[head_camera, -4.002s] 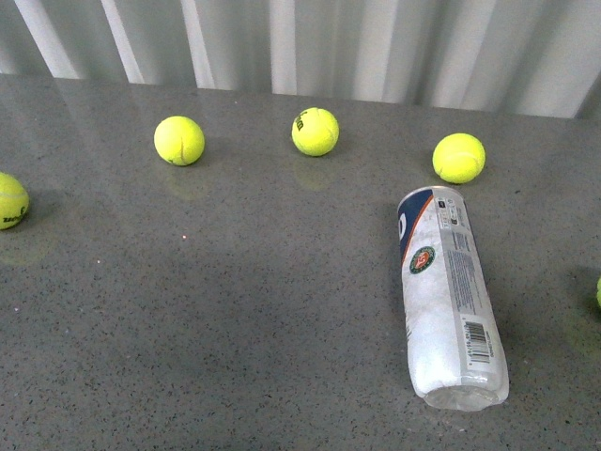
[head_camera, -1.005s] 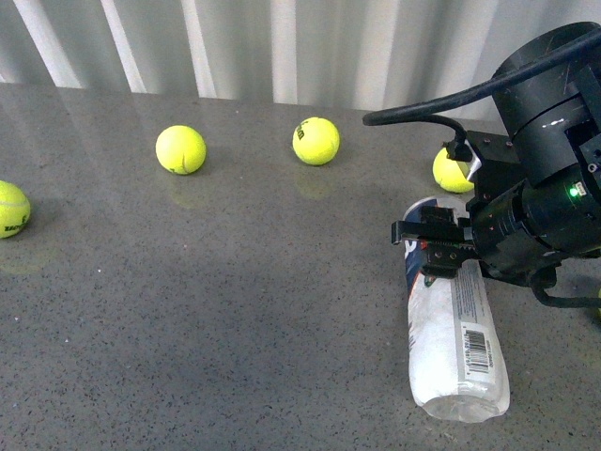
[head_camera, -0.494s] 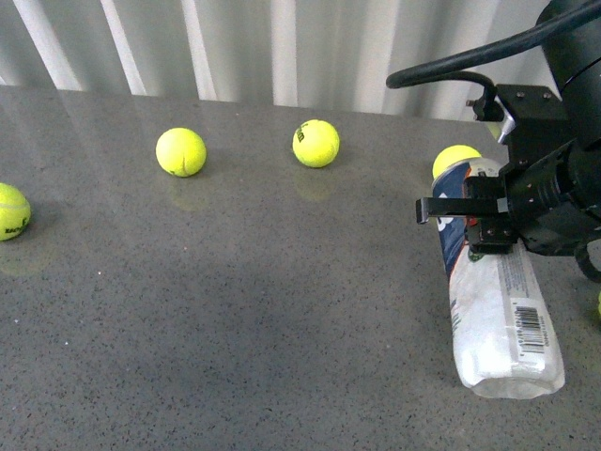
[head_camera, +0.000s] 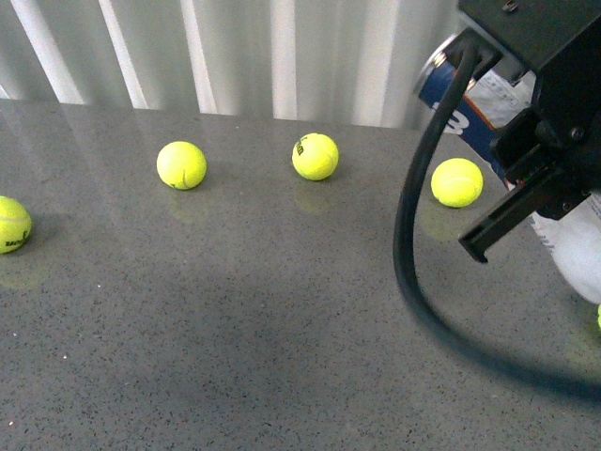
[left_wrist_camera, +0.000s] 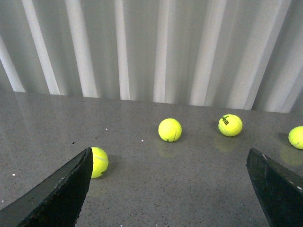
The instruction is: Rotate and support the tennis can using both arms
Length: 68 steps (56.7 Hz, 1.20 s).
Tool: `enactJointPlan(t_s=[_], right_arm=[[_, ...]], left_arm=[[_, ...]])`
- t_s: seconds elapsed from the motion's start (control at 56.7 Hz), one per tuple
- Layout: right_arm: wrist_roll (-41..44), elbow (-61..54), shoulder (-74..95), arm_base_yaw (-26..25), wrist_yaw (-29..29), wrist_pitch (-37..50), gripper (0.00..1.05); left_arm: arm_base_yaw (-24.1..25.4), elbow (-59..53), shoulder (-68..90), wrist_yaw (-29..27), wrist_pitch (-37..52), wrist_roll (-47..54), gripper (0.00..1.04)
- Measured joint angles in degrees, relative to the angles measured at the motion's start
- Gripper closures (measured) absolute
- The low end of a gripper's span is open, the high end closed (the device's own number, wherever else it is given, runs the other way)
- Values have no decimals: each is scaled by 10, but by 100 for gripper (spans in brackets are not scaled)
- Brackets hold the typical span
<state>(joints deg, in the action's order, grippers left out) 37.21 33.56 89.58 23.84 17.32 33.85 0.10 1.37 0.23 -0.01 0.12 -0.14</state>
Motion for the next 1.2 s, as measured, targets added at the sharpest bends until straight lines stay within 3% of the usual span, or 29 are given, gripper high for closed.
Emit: enactJointPlan(t_s=[0.159, 0.264, 0.441, 0.723, 1.199], right_arm=[[302, -81, 44, 10, -71, 140, 95], [365, -86, 98, 10, -86, 178, 95], [369, -46, 175, 28, -101, 185, 96], [311, 119, 285, 71, -132, 95, 98], [279, 247, 394, 76, -165, 34, 99]], left_arm=[[0, 0, 0, 0, 0, 0, 7], [0, 0, 0, 0, 0, 0, 7], [0, 0, 0, 0, 0, 0, 7], [0, 0, 0, 0, 0, 0, 7], [0, 0, 0, 0, 0, 0, 7]])
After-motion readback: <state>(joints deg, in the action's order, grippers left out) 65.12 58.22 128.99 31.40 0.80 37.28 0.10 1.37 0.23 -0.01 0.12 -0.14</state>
